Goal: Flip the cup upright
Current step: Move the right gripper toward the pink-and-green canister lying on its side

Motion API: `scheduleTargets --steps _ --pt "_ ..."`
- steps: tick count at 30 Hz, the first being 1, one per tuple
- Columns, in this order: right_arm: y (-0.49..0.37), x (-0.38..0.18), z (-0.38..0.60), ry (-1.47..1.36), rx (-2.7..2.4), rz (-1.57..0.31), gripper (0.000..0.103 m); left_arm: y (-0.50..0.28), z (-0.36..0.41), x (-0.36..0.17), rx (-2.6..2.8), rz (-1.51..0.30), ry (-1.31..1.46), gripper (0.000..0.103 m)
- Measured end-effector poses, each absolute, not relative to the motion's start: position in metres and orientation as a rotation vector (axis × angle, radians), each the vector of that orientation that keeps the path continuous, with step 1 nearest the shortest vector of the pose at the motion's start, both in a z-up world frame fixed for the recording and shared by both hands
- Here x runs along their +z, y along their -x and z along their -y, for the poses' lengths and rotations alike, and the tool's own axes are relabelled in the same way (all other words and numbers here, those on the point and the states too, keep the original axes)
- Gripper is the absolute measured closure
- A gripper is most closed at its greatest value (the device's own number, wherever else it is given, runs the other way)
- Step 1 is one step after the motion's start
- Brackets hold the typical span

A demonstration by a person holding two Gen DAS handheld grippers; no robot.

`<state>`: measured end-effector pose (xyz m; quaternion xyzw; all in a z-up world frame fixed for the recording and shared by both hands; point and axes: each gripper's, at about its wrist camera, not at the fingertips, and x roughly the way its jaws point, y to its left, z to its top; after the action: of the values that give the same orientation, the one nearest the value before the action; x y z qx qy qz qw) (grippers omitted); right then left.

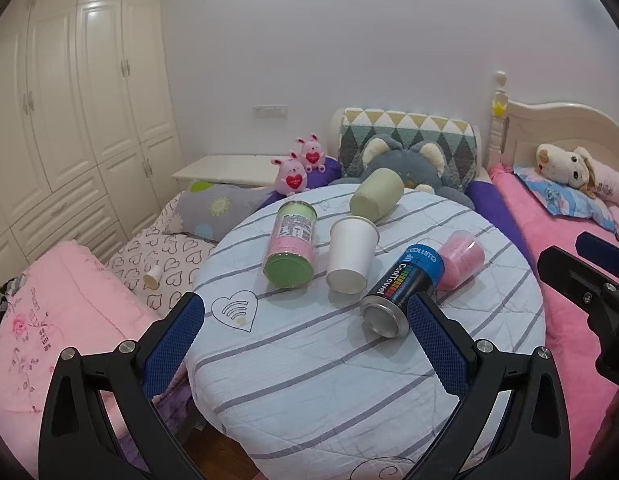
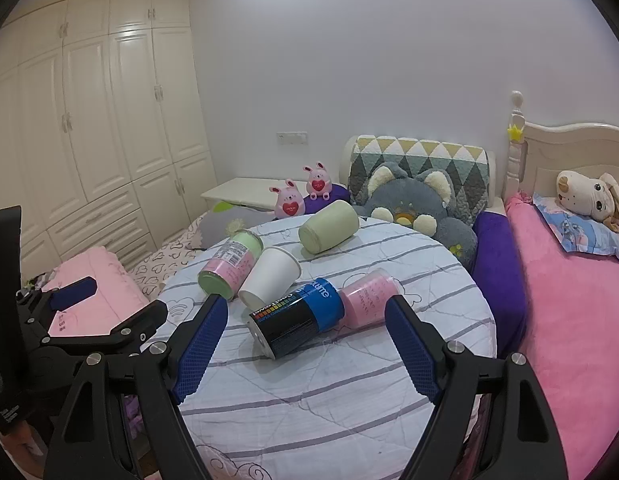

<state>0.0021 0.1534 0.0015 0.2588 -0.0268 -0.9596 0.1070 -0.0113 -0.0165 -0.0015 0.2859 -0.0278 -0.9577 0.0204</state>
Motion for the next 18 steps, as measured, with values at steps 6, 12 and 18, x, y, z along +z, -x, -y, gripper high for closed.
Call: scheduleTargets --steps 6,12,18 --pt "0.0014 0.0008 -0.1525 -0.775 -2.822 0.079 0.021 0.0132 0.0178 -0.0027 -2.968 0.08 -0.893 0.0" --pt "0.0038 -0.0001 -0.1496 -0.778 -2.821 0.079 0.021 0.0165 0.0174 0.0 -2.978 0.071 -0.887 0.0" --pt "0.0052 -0.0001 -0.1483 -0.78 -2.822 0.079 0.021 0.0196 0.0196 0.0008 -2.984 0.062 -0.88 0.0"
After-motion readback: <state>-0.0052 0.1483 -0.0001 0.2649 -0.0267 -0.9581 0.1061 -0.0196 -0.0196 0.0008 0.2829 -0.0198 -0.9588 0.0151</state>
